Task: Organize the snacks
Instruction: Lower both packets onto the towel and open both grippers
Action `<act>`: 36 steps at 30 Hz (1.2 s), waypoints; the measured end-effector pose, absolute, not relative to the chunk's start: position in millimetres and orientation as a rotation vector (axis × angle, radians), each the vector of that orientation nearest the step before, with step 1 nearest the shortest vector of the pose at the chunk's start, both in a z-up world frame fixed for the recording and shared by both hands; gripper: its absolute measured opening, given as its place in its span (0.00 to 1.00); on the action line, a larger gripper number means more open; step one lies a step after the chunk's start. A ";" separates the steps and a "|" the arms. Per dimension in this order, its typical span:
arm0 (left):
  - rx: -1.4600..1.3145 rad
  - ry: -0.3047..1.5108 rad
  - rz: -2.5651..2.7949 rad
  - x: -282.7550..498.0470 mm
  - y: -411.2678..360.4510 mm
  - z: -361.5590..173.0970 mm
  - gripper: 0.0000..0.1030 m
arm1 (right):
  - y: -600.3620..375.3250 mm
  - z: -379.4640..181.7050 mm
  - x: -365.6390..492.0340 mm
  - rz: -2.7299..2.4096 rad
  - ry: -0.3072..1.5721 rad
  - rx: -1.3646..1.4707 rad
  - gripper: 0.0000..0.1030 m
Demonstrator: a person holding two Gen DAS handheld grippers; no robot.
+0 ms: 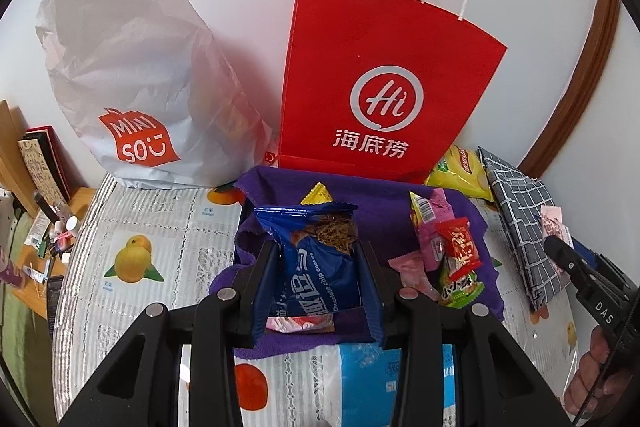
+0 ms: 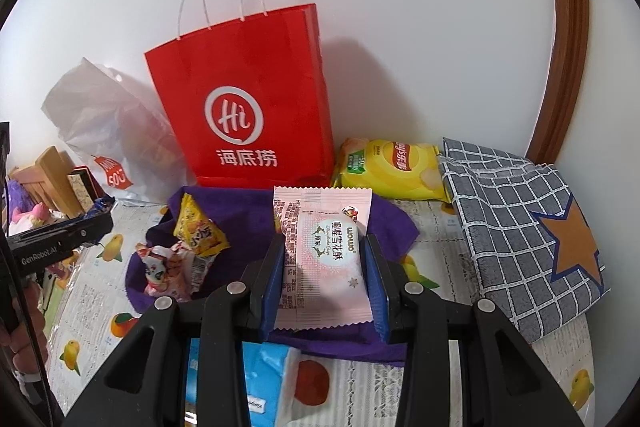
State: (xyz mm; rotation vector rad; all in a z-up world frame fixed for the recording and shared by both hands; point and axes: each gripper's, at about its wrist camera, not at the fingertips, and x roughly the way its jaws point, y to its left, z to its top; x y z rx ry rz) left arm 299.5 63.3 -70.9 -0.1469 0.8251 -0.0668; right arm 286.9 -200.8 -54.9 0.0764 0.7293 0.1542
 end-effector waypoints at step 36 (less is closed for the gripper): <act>-0.104 0.967 -0.154 362.3 21.2 -137.1 0.36 | -203.3 -166.8 360.8 0.164 0.937 0.057 0.37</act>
